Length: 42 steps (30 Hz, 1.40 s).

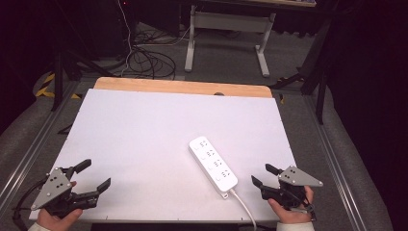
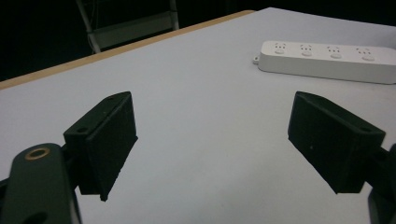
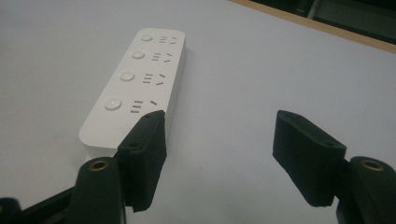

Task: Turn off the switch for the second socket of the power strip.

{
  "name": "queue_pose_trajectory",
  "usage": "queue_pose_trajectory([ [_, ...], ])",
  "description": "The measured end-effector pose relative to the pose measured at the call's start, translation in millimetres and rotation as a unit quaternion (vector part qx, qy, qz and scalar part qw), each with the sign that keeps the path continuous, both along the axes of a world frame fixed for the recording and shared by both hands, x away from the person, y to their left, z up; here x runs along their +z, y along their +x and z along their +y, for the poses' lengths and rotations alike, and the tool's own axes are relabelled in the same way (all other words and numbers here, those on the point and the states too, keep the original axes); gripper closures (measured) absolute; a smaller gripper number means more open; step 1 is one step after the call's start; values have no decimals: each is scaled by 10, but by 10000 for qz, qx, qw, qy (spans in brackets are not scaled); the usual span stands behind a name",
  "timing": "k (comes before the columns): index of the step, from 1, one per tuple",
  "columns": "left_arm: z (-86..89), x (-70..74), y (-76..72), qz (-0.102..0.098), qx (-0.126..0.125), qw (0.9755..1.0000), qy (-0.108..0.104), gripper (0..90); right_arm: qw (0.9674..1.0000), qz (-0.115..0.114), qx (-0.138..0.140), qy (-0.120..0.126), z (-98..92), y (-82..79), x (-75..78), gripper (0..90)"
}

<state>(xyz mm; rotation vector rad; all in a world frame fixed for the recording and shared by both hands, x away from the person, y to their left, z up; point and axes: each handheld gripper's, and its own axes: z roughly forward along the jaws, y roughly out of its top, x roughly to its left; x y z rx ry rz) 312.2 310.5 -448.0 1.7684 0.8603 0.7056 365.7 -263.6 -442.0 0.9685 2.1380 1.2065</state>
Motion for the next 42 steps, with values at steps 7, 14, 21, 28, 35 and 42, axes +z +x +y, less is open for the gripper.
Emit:
queue_pose_trajectory([
  [7, -4, 8, -5, 24, 51, 10000, 11, 165, 10000, 0, 26, -8, 0, -3, 4, 357],
  [14, 12, 15, -8, 112, 75, 9998, -110, 164, 10000, -12, 67, -63, 3, 4, 10, 356],
  [21, -13, 16, -19, -34, 79, 9999, 126, 162, 9998, -48, 139, -135, 4, 3, 21, 358],
  [28, -21, 11, -16, 32, 87, 9999, 119, 162, 9997, -61, 152, -171, 10, 3, 41, 362],
  [35, -5, 16, -14, 34, 111, 9999, 76, 163, 9996, -58, 209, -166, 30, 20, 156, 414],
  [42, -13, 16, -15, 18, 109, 9999, 97, 163, 9990, -9, 394, -208, 102, 65, 248, 444],
])
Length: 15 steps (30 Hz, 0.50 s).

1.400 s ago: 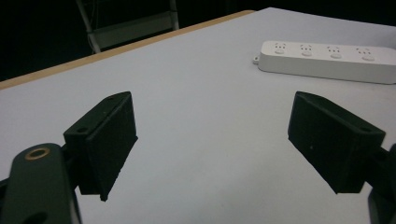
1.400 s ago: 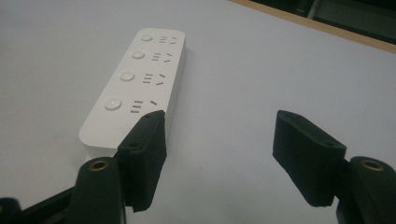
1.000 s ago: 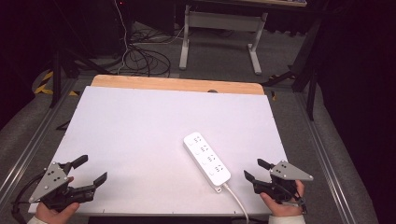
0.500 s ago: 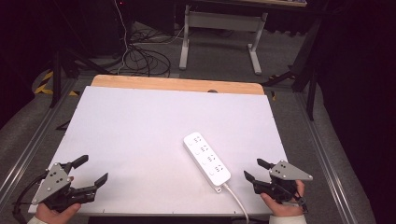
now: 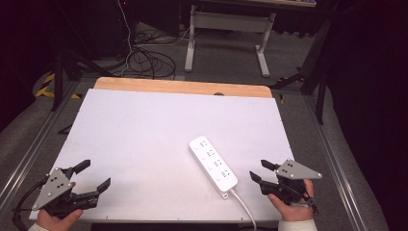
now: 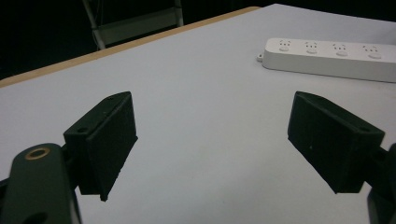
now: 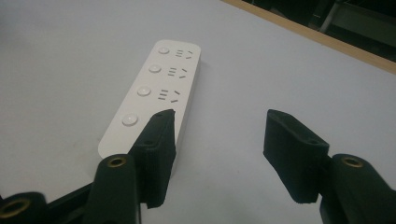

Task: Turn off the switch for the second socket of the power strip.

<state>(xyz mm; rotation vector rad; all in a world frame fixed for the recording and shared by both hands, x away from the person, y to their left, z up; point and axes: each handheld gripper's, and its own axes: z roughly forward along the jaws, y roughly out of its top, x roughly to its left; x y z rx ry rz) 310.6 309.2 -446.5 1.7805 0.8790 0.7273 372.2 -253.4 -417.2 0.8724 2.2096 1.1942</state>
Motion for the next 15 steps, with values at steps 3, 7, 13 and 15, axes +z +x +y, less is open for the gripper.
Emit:
queue_pose_trajectory([
  [3, 1, 0, -2, 6, 5, 10000, -2, 163, 10000, 30, 86, -5, 64, 49, 49, 464],
  [7, 1, -1, -2, 8, 4, 10000, 2, 163, 9998, 57, 203, 3, 128, 86, 88, 480],
  [13, 2, -1, 0, -2, 7, 10000, 13, 163, 9992, 145, 373, -22, 286, 166, 146, 498],
  [15, -4, -3, -2, 9, 14, 10000, -9, 163, 9991, 136, 394, -26, 308, 176, 153, 500],
])
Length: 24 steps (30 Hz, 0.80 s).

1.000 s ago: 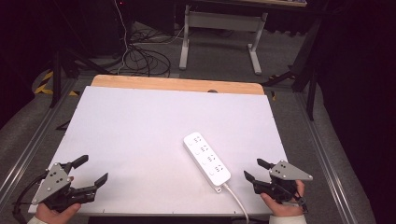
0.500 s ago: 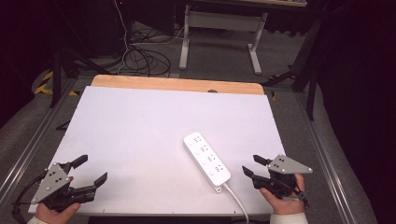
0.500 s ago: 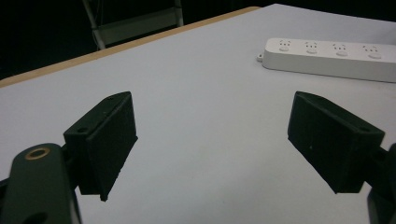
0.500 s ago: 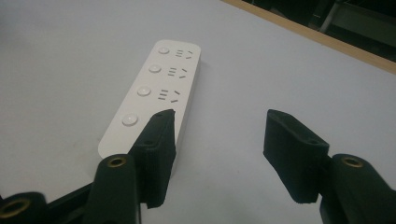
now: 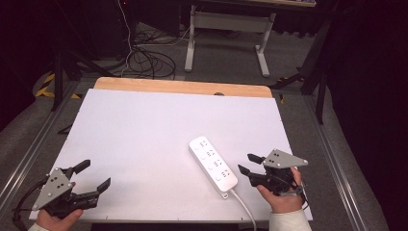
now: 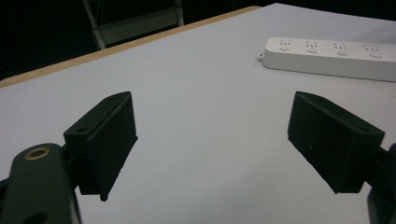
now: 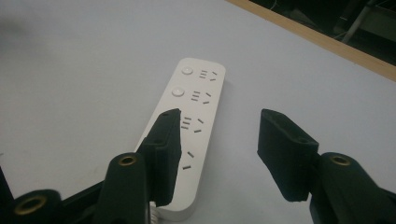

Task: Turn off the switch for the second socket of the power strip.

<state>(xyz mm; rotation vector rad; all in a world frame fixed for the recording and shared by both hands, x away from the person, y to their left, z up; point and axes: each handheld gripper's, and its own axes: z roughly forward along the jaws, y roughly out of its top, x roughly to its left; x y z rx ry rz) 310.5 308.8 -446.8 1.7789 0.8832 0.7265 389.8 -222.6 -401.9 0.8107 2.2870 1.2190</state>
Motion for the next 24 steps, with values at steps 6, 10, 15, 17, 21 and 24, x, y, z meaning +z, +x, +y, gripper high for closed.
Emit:
queue_pose_trajectory([
  [6, 4, 1, 3, -16, -3, 10000, 31, 163, 9999, -23, 107, -19, 131, 58, 47, 507],
  [10, 0, -1, 2, 4, -5, 10000, 23, 163, 9998, 20, 191, -73, 238, 115, 59, 512],
  [15, 1, -3, 5, 7, -9, 10000, 27, 163, 9996, 51, 253, -81, 315, 155, 70, 516],
  [17, -2, -5, 5, 10, -6, 10000, 18, 163, 9994, 59, 340, -84, 383, 180, 80, 518],
  [21, -3, -5, 5, 20, -4, 10000, 16, 163, 9989, 89, 436, -113, 485, 217, 73, 523],
  [24, 4, -4, 9, 8, -17, 10000, 56, 163, 9986, 116, 499, -131, 550, 245, 63, 528],
])
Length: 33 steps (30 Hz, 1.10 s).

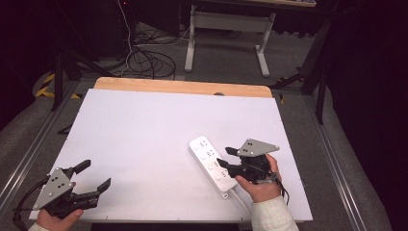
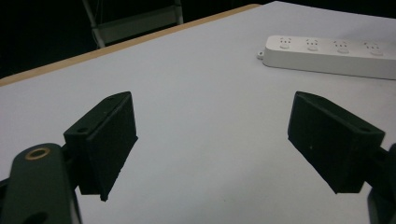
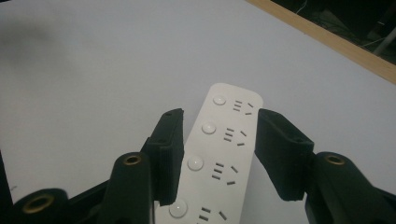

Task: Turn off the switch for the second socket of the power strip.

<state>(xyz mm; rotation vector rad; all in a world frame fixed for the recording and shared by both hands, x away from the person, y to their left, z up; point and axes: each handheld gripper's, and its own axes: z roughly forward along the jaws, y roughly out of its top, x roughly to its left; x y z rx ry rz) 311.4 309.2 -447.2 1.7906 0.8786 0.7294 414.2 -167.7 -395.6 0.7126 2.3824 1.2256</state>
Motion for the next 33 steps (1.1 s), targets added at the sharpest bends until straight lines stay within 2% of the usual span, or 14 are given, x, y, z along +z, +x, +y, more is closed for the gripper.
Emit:
queue_pose_trajectory([
  [12, -2, -2, -1, 11, -6, 10000, -23, 163, 9997, 167, 157, -10, 160, 64, -46, 560],
  [13, -1, -2, -1, 5, -1, 10000, -10, 163, 9995, 248, 186, 56, 153, 79, -46, 600],
  [14, 0, -1, 1, 0, -3, 10000, 9, 163, 9995, 248, 186, 56, 153, 79, -46, 600],
  [15, 1, -1, 2, 12, -7, 10000, 28, 163, 9984, 398, 260, 290, 123, 96, -40, 691],
  [16, -6, -6, 2, 24, 1, 10000, -6, 163, 9976, 467, 347, 364, 116, 104, -36, 739],
  [17, -8, -7, 2, 25, 8, 10000, 2, 163, 9976, 467, 347, 364, 116, 104, -36, 739],
  [18, -8, -7, 2, 25, 11, 10000, 5, 163, 9967, 564, 427, 400, 121, 114, -32, 818],
  [19, -7, -7, 3, 21, 13, 10000, 6, 163, 9967, 564, 427, 400, 121, 114, -32, 818],
  [22, -2, -9, 7, 19, 18, 10000, 1, 163, 9965, 681, 401, 262, 167, 143, -56, 900],
  [27, -3, -11, 8, 30, 22, 10000, 2, 163, 9965, 747, 349, 114, 224, 167, -84, 900],
  [30, -1, -11, 10, 34, 25, 10000, 5, 163, 9967, 760, 276, -21, 267, 188, -105, 900],
  [31, -4, -12, 10, 38, 24, 10000, -5, 163, 9967, 765, 229, -132, 293, 202, -123, 900],
  [33, -8, -13, 8, 43, 21, 10000, -2, 163, 9966, 780, 209, -171, 305, 210, -133, 900],
])
